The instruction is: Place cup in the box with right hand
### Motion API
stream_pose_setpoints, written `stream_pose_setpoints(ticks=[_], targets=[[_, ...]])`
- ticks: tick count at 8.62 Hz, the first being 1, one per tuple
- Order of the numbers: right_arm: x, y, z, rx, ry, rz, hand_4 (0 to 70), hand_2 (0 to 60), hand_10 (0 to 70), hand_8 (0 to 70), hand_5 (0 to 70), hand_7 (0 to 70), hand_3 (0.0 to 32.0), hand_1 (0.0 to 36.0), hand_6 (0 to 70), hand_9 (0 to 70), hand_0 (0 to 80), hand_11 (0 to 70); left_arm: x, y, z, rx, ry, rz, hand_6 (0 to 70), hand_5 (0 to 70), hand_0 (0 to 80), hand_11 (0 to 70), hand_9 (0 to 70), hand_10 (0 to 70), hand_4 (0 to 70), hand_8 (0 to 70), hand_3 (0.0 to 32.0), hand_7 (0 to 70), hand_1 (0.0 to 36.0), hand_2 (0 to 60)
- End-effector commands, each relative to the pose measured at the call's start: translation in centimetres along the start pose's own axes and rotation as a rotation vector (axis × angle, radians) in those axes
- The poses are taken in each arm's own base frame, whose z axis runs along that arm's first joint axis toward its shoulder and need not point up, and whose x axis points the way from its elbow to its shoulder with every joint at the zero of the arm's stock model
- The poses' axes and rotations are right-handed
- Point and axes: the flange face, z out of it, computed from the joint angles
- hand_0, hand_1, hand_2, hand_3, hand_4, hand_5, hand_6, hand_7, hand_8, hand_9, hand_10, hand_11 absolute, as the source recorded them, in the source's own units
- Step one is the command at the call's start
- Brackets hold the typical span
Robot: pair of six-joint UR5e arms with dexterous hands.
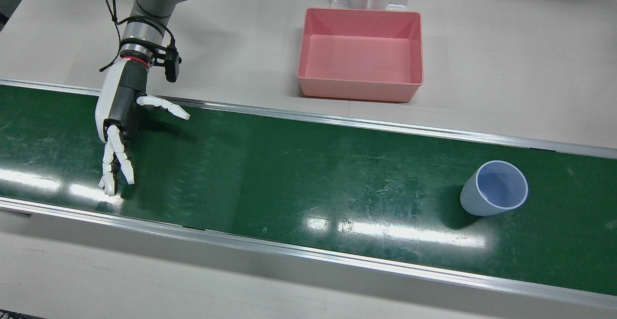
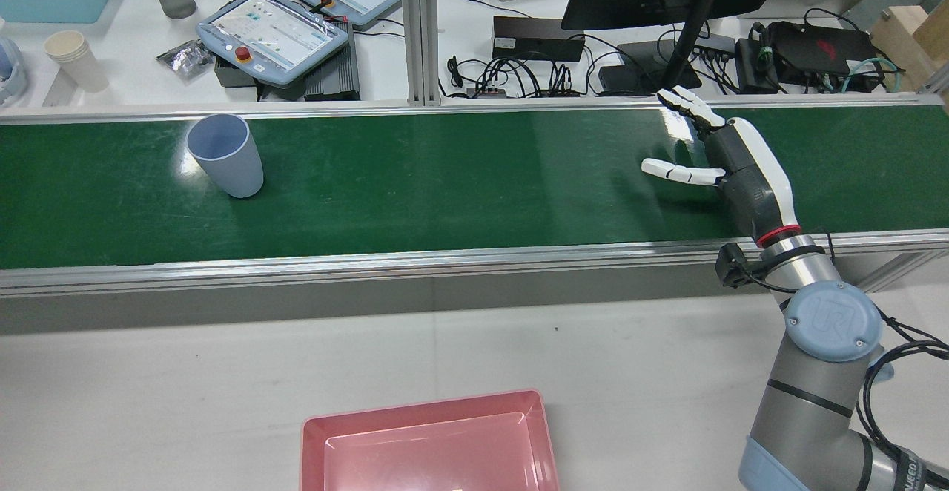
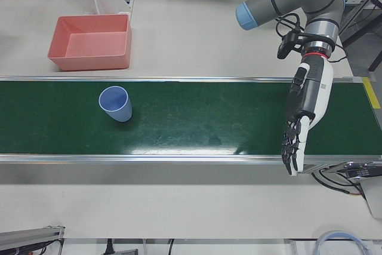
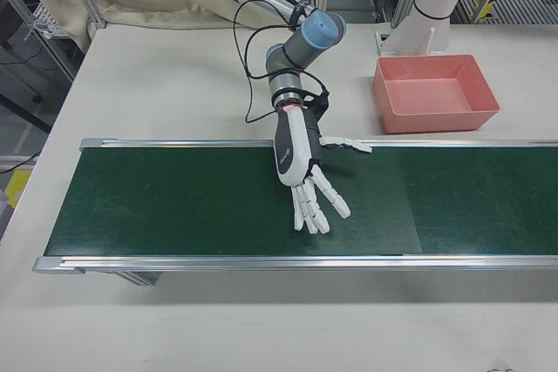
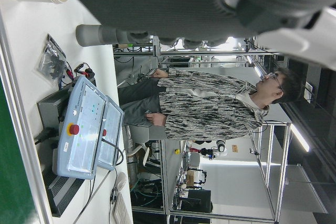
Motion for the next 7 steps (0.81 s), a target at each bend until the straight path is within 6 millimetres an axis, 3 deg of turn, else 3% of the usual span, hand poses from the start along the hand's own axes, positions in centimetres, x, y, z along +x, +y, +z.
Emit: stream_pose_setpoints(ticks=[1, 7], targets=[[0.15, -0.23, 0.02, 0.003, 0.001, -0.005, 0.0, 15.1, 0.0, 4.7, 4.4, 15.8, 0.0, 14.4, 4.6, 8.3, 45.5, 1.4, -0.01, 0.00, 0.01, 0.000, 0.000, 0.000, 0.0, 0.0, 0.0, 0.0, 0.0, 0.0, 0.0, 0.0, 0.0, 0.0, 0.0, 0.0], [-0.27, -0.89, 0.55, 0.015, -0.012, -0.010, 0.0, 15.7, 0.0, 4.8, 4.3, 17.0, 0.0, 14.2, 5.0, 8.9, 45.3, 1.4, -0.01, 0.00, 0.01, 0.000, 0.000, 0.000, 0.0, 0.0, 0.0, 0.0, 0.0, 0.0, 0.0, 0.0, 0.0, 0.0, 0.0, 0.0]])
